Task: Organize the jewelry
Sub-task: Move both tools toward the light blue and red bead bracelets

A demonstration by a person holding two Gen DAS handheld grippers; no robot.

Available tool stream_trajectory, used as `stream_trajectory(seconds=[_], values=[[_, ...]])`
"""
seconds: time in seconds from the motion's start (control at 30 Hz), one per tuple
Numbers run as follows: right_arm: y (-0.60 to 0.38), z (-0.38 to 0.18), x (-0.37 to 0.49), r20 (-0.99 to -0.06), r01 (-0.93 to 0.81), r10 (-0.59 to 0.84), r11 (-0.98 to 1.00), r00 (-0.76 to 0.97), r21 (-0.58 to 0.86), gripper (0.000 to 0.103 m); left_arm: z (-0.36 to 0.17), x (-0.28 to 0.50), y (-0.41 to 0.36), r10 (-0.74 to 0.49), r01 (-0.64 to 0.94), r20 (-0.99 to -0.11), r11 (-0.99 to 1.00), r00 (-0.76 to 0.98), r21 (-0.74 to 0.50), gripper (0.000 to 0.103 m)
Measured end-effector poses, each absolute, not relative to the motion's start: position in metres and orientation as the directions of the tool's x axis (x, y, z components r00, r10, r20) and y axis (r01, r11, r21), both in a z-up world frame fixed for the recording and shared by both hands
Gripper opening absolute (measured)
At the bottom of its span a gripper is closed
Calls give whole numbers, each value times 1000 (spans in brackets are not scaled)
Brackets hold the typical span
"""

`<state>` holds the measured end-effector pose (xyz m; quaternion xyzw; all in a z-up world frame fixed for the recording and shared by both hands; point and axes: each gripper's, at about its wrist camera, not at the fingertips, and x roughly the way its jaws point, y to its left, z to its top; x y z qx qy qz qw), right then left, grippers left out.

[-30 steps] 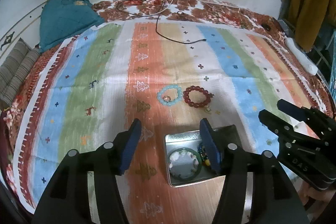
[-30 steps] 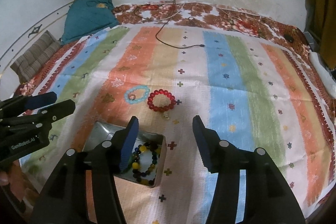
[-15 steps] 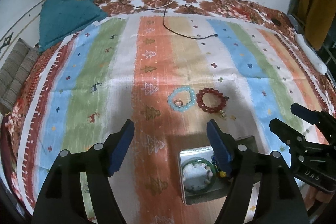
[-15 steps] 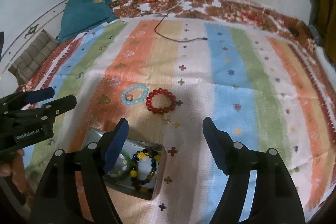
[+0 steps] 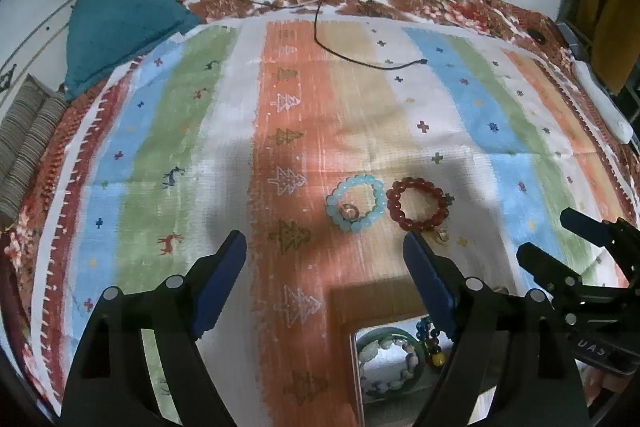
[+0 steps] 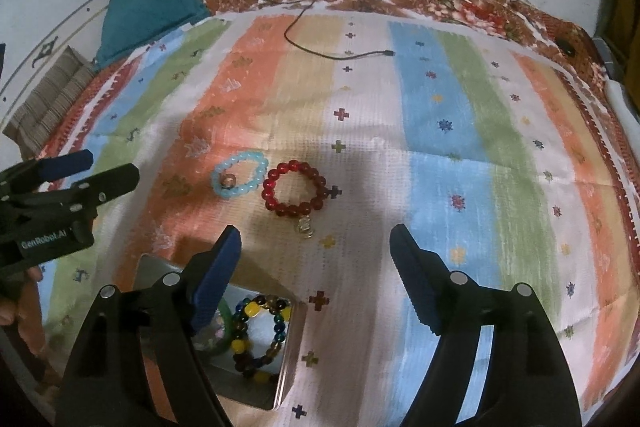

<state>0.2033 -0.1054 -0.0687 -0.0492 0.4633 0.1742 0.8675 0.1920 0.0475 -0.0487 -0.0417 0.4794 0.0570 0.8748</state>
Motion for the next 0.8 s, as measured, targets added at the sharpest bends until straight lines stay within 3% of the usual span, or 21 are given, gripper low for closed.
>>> stream_trajectory(seconds=[0.8], values=[[-89, -103, 254, -869, -347, 202, 937, 452, 37, 77, -87, 242, 58, 71, -124, -889, 992, 453, 16, 81]])
